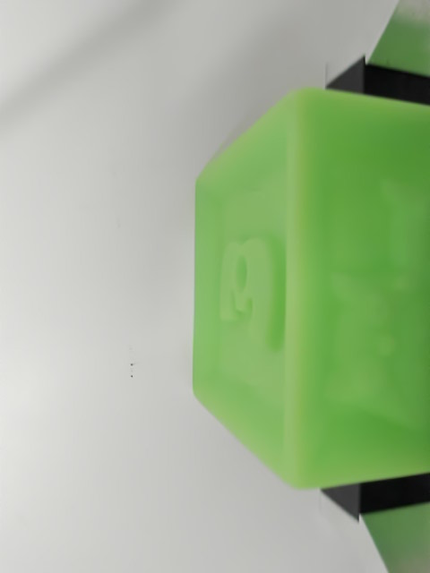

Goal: Stack cube

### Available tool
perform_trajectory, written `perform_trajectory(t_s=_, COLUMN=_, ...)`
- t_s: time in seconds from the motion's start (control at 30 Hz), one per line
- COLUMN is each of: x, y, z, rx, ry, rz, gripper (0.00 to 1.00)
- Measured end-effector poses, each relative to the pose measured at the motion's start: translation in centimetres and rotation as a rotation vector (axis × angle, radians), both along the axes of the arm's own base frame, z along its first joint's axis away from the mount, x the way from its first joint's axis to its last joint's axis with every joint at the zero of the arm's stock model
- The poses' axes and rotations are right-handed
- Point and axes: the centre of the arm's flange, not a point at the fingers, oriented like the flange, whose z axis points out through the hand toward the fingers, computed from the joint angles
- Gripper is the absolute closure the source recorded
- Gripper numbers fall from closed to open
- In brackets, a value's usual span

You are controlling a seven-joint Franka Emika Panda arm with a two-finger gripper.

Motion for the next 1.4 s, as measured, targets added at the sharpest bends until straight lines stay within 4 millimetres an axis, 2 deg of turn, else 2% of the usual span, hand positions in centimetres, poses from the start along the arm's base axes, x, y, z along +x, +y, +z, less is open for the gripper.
perform_trajectory(t_s=1.0, x=0.0, y=0.0, z=0.1, rx=0.000, ry=0.000, rz=0.000, gripper=1.00)
perform_trajectory(t_s=1.4, x=0.1, y=0.0, z=1.5, rx=0.000, ry=-0.004, rz=0.000, gripper=1.00)
